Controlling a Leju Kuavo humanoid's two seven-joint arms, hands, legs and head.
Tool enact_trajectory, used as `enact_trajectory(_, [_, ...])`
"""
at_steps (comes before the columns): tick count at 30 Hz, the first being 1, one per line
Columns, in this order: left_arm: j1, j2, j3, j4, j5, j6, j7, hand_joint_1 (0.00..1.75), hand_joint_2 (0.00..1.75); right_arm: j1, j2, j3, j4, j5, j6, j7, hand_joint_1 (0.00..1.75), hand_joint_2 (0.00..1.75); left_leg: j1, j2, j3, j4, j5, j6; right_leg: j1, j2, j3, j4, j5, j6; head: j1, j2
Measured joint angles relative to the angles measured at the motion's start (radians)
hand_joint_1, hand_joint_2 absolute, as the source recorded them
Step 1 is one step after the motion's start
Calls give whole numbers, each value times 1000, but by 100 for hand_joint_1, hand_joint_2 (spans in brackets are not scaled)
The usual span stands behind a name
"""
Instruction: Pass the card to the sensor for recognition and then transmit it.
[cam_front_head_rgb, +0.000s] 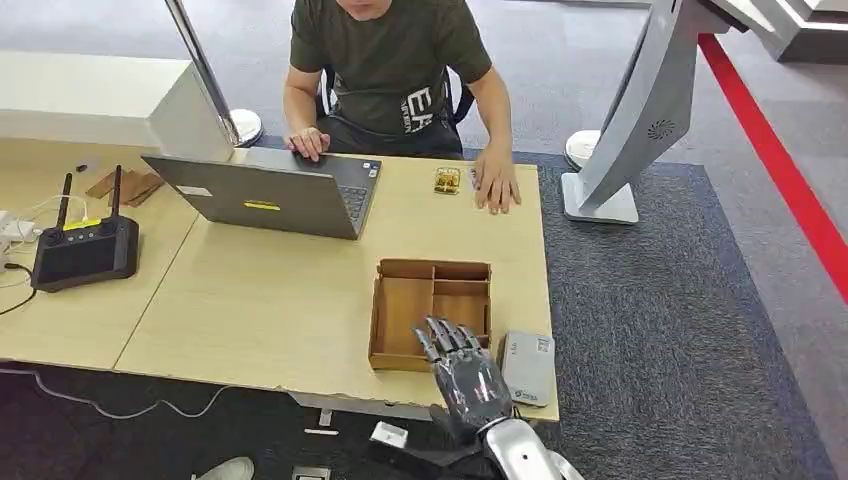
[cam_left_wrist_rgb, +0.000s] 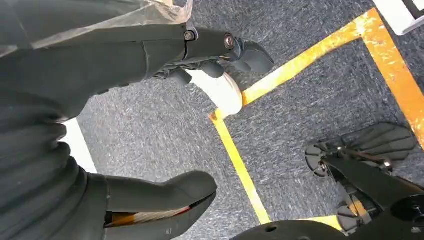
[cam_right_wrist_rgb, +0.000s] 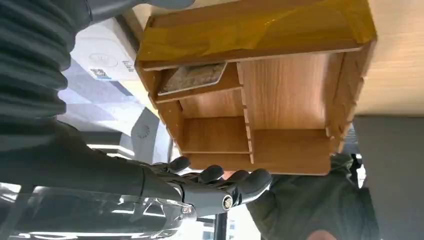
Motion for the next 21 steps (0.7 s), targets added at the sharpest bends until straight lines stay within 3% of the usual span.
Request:
enact_trajectory(6, [0,0,0,0,-8,0,2,0,175,-16,18,-24,96,-5,-67,0,0,175,0,0,0,0,0,0,0,0,0,0,0,0,0,0])
enact_trajectory(21, [0,0,1,0,-14,0,3,0,175,-40,52,-49,229,3,-121,-1,0,175,0,0,0,0,0,0,0,0,0,0,0,0,0,0])
